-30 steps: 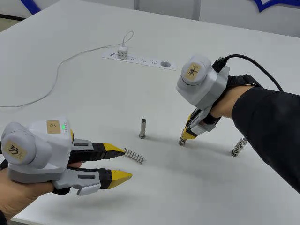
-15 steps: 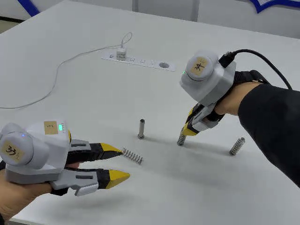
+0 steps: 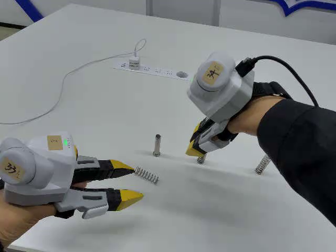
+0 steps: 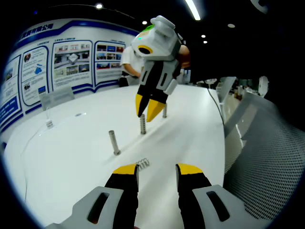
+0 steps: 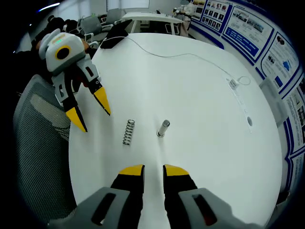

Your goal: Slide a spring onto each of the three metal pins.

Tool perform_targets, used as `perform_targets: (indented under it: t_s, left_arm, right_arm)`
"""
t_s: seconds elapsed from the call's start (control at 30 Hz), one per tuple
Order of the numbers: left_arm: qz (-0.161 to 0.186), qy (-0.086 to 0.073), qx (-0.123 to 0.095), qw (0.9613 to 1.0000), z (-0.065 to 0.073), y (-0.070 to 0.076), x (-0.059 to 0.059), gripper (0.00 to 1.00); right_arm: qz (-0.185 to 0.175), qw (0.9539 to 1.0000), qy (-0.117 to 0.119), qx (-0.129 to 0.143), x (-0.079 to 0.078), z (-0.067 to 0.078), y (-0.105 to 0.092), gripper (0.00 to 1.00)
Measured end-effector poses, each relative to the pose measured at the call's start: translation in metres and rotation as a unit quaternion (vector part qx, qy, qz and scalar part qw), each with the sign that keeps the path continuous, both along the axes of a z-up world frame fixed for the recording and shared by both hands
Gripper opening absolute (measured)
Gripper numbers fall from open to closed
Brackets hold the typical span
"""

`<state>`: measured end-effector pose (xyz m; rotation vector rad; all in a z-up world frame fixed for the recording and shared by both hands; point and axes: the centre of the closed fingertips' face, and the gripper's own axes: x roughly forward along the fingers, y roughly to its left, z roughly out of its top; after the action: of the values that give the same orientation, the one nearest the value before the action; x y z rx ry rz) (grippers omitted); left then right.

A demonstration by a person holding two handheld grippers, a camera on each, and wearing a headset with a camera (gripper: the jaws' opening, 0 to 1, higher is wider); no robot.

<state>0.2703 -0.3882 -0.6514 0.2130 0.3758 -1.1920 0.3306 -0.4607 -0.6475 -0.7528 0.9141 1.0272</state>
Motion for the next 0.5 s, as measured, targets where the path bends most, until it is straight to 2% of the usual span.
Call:
perform_targets:
  t_s: [0.17,0.5]
  left_arm:
    - [0.004,0.001,0.001,1.0,0.0,0.002,0.0,0.32]
    - [0.006,0.002,0.002,1.0,-0.002,0.003,0.0,0.32]
  right_arm:
    - [0.014,0.9997,0.017,0.008,-0.012,-0.014,0.017,0.16]
    - [0.017,0.9989,0.036,0.026,-0.018,-0.033,0.04,0.16]
